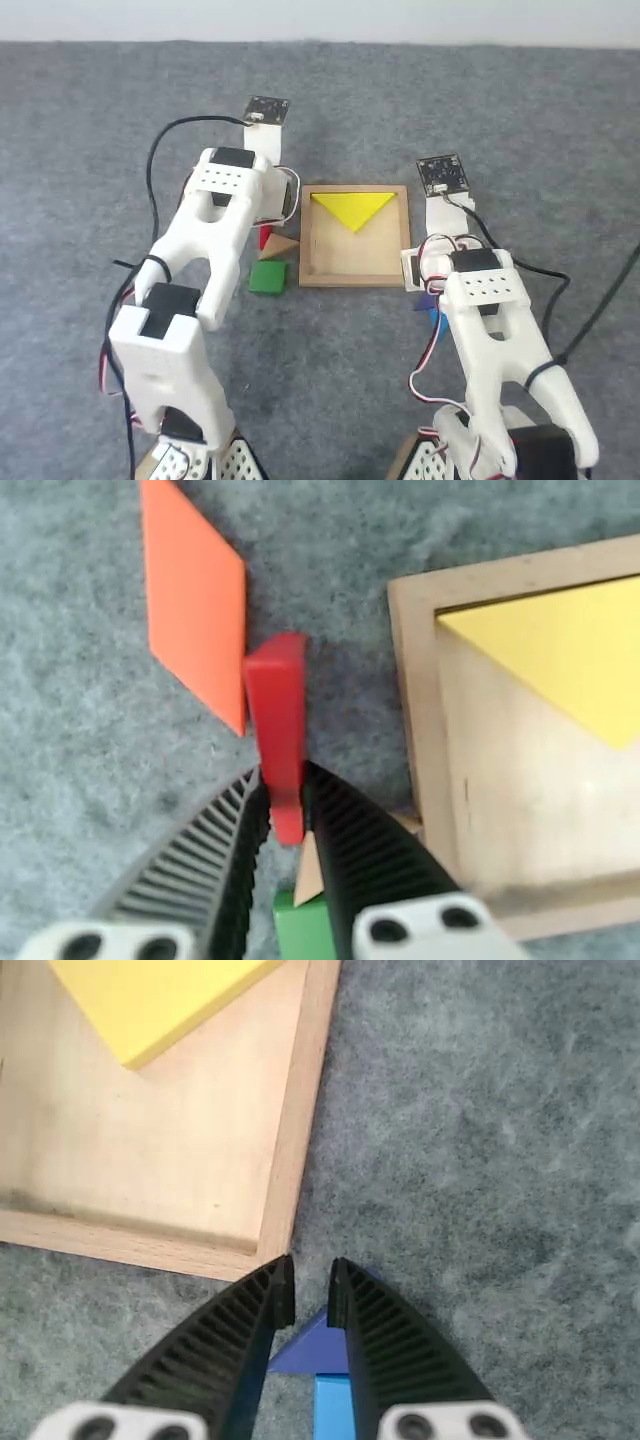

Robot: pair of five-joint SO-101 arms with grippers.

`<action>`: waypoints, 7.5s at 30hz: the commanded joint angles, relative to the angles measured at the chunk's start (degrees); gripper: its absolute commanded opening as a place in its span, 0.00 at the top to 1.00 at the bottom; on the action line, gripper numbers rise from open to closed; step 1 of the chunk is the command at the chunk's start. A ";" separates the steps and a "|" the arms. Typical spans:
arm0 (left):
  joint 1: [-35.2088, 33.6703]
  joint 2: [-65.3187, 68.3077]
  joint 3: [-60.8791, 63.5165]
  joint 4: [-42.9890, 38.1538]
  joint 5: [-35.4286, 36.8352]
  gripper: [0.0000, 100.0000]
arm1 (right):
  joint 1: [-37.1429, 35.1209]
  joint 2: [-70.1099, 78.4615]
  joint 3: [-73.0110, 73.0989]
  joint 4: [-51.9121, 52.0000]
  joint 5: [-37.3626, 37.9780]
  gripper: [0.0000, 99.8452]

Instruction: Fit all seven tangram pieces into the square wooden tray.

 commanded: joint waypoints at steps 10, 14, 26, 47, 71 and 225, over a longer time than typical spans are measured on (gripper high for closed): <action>0.62 -34.37 28.09 -16.09 0.26 0.99 | 0.13 -3.30 -0.62 -0.40 0.88 0.93; 0.79 -45.63 33.63 -17.14 0.35 0.99 | 0.31 -3.30 -0.62 -0.75 0.88 0.93; 14.42 -47.03 28.62 -8.00 2.11 0.99 | 10.07 -2.77 -2.55 -0.40 -4.92 0.93; 20.22 -20.84 23.96 -16.53 12.66 0.99 | 10.77 -2.68 -2.64 -0.66 -5.45 0.93; 14.51 -18.11 18.24 -9.32 8.35 0.77 | 10.68 -2.68 -2.64 -0.75 -5.45 0.93; -4.13 -50.55 52.09 -32.09 -0.09 0.99 | 4.18 22.37 -14.24 10.86 71.47 0.80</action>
